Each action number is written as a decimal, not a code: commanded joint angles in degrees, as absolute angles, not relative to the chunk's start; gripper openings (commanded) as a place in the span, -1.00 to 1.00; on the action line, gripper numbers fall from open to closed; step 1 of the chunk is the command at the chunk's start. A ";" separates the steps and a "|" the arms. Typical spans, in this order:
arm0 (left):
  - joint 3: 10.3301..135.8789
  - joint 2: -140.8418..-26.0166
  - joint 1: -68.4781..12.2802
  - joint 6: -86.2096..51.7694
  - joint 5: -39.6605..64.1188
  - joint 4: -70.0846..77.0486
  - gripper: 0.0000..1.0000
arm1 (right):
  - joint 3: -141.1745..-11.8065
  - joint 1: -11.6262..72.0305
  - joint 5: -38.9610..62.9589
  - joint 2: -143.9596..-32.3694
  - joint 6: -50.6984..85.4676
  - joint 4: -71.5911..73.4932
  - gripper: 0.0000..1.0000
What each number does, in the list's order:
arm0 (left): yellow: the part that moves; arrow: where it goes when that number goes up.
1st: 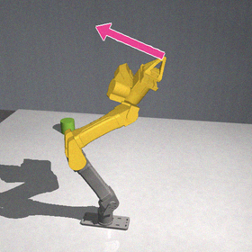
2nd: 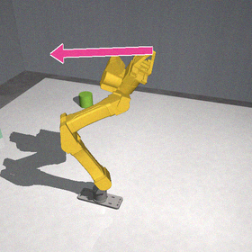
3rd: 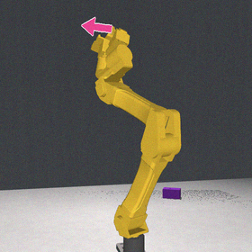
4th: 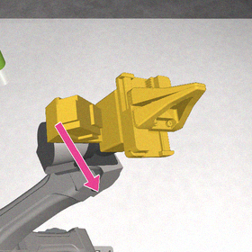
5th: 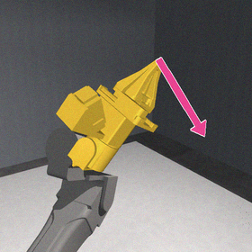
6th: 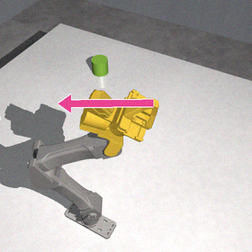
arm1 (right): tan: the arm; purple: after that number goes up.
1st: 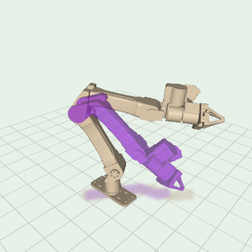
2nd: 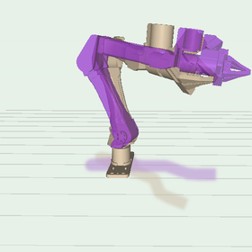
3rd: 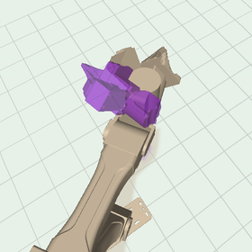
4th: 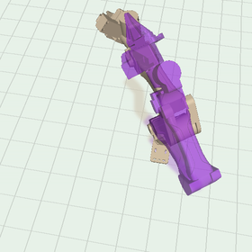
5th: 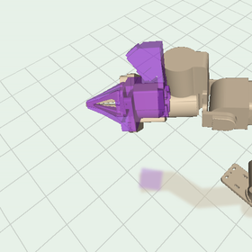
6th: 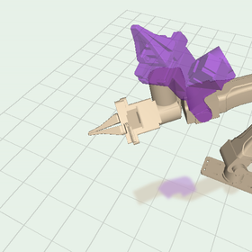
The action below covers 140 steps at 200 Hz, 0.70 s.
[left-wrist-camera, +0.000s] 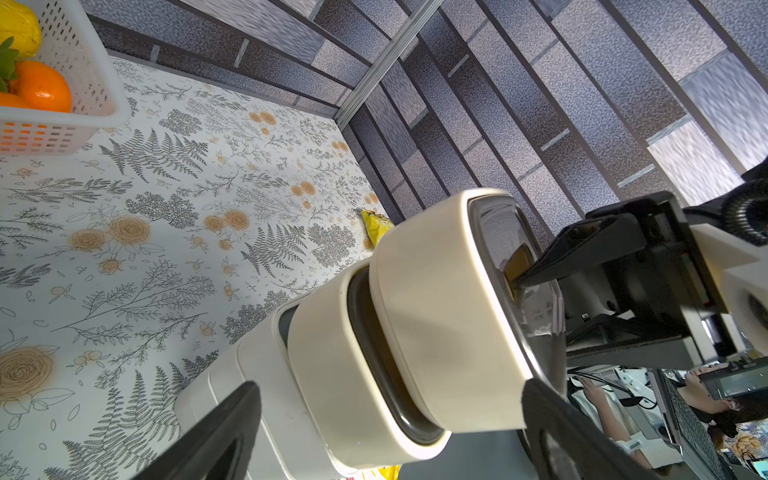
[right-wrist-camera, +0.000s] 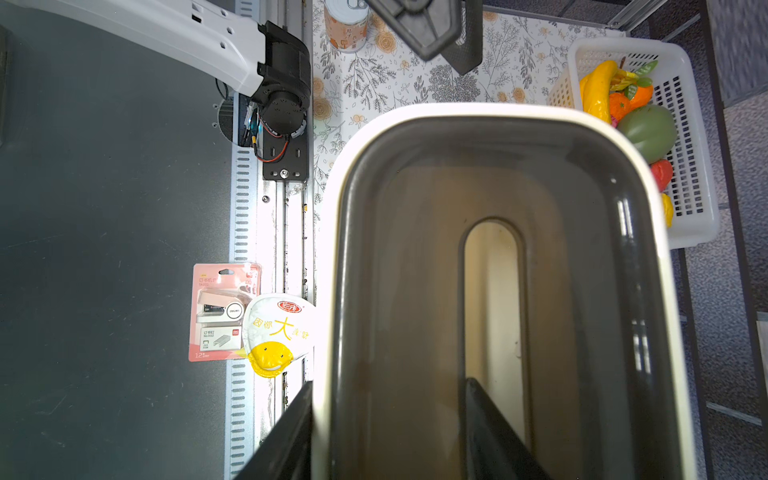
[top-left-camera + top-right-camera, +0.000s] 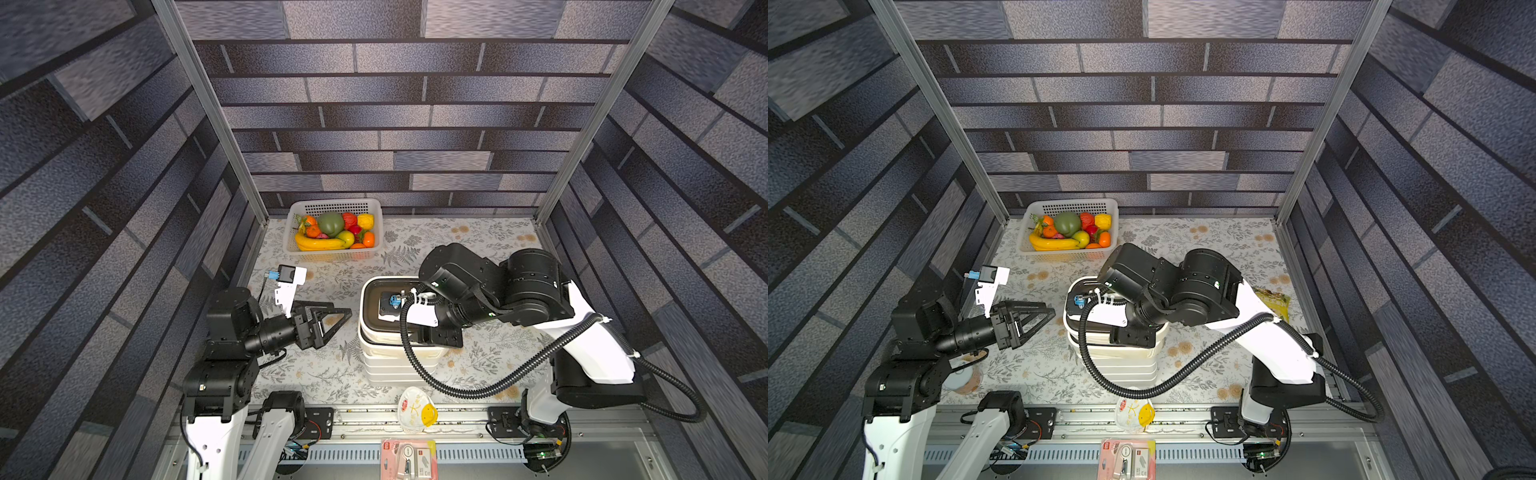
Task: Stack the tissue boxes
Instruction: Place the tissue box at the tissue box.
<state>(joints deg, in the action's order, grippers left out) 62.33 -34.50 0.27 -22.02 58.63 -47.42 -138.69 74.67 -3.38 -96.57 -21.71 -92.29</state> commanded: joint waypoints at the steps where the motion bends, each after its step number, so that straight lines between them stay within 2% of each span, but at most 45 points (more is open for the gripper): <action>1: 62.71 -34.79 -0.17 -20.14 58.50 -47.99 1.00 | -140.36 75.50 -2.20 -96.36 -21.97 -101.86 -0.21; 87: 63.12 -34.73 -0.15 -19.87 58.40 -48.45 1.00 | -139.92 75.96 -2.96 -96.51 -22.32 -101.69 -0.14; 140: 63.71 -34.72 -0.18 -19.60 58.41 -48.70 1.00 | -140.54 76.04 -3.43 -97.21 -22.69 -101.09 0.03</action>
<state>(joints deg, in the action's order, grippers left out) 62.33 -34.50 0.27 -21.32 58.26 -48.10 -138.89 75.16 -3.01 -96.66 -21.93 -92.29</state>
